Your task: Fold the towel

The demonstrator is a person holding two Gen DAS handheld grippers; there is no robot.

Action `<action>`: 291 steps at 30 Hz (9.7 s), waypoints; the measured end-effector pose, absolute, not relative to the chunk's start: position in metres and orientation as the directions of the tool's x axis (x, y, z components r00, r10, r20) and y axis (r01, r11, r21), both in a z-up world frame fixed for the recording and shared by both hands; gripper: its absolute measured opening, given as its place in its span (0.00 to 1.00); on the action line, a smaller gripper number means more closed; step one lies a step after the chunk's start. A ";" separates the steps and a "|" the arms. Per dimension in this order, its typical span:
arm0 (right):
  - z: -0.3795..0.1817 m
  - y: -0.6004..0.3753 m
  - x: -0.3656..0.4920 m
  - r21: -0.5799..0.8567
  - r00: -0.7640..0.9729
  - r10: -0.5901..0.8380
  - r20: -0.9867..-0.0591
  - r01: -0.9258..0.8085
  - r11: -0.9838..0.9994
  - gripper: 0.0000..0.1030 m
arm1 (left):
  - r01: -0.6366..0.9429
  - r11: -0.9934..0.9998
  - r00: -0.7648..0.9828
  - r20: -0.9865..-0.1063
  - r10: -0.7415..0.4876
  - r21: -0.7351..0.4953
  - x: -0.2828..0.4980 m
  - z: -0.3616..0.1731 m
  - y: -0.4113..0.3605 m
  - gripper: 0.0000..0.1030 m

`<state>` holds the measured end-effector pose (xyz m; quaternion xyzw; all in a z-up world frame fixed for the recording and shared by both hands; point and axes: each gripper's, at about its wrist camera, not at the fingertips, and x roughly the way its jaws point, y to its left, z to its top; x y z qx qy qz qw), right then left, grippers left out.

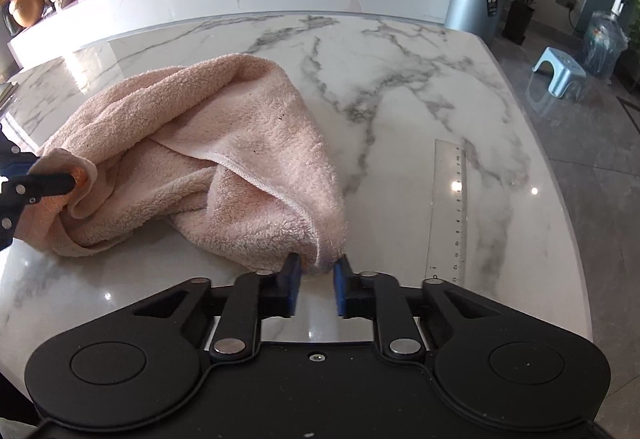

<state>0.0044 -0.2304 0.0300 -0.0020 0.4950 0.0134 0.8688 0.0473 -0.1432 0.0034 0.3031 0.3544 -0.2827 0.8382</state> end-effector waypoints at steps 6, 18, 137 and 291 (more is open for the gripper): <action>0.040 -0.230 0.005 -0.053 0.518 -0.013 -0.855 -0.063 0.997 0.05 | 0.621 0.710 0.621 -0.761 -0.186 0.333 0.065 0.018 -0.098 0.03; 0.089 -0.235 0.007 -0.263 0.542 -0.150 -0.827 -0.136 0.955 0.04 | 0.480 0.783 0.700 -0.711 -0.069 0.396 0.081 0.062 -0.022 0.03; 0.287 -0.224 0.181 -0.534 0.760 -0.186 -0.622 -0.239 0.811 0.01 | 0.146 0.825 0.824 -0.528 0.204 0.547 0.185 0.186 0.081 0.03; 0.094 -0.198 0.095 -0.149 0.179 -0.068 -0.981 -0.492 0.858 0.31 | 0.258 0.956 0.533 -0.846 -0.019 0.141 0.121 0.018 0.136 0.18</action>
